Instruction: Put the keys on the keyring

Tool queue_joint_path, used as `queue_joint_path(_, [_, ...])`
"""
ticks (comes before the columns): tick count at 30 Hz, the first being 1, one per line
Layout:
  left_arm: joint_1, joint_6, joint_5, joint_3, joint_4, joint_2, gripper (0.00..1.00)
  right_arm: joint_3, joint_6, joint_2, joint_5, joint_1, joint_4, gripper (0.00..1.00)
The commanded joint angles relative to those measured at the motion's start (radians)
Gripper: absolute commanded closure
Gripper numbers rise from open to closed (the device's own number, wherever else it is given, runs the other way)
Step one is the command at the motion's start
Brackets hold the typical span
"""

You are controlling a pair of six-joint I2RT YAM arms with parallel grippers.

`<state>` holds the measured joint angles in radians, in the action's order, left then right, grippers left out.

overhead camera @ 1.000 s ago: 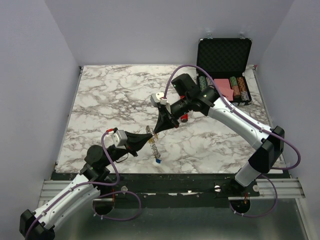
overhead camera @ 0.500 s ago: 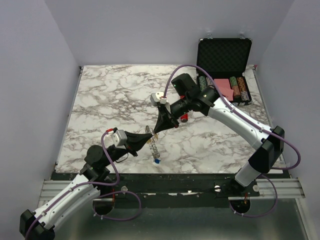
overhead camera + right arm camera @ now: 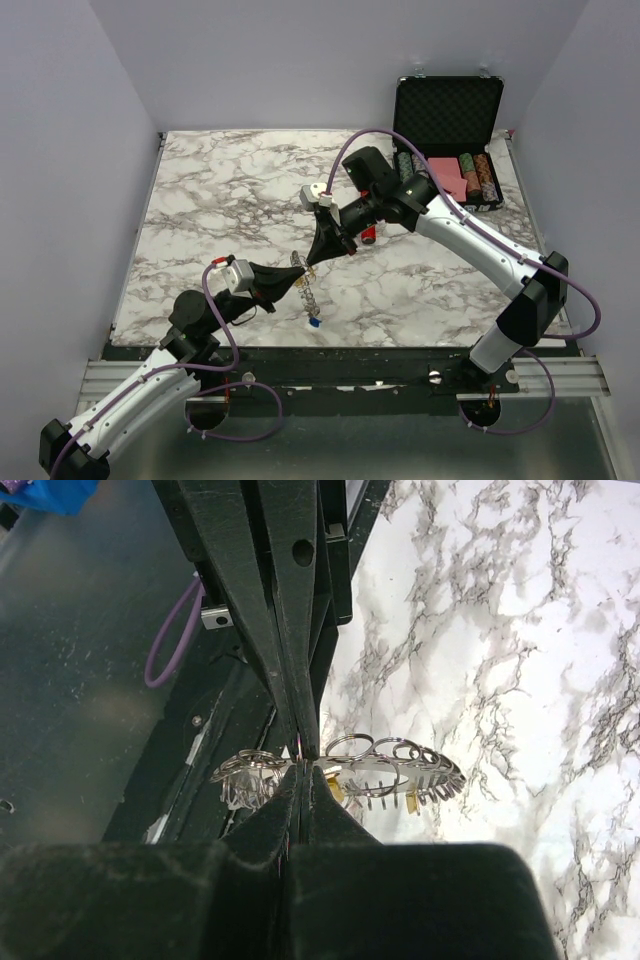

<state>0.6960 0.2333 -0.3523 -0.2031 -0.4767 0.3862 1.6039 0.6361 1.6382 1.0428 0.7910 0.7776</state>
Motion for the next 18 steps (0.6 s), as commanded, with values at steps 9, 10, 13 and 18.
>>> queue_joint_path(9, [0.003, 0.009, 0.027, -0.009, -0.051, -0.003, 1.00, -0.009, -0.010, 0.012, -0.004, 0.004, -0.015, 1.00])
queue_joint_path(10, [0.002, 0.011, 0.027, -0.010, -0.045, -0.004, 1.00, -0.002, -0.015, 0.012, -0.013, 0.004, -0.017, 1.00])
queue_joint_path(13, [0.002, 0.020, 0.032, -0.006, -0.028, -0.017, 1.00, 0.016, -0.030, 0.008, -0.039, 0.002, -0.015, 1.00])
queue_joint_path(18, [0.003, 0.057, 0.068, 0.002, 0.012, -0.062, 1.00, 0.024, -0.015, -0.003, -0.065, -0.003, 0.005, 1.00])
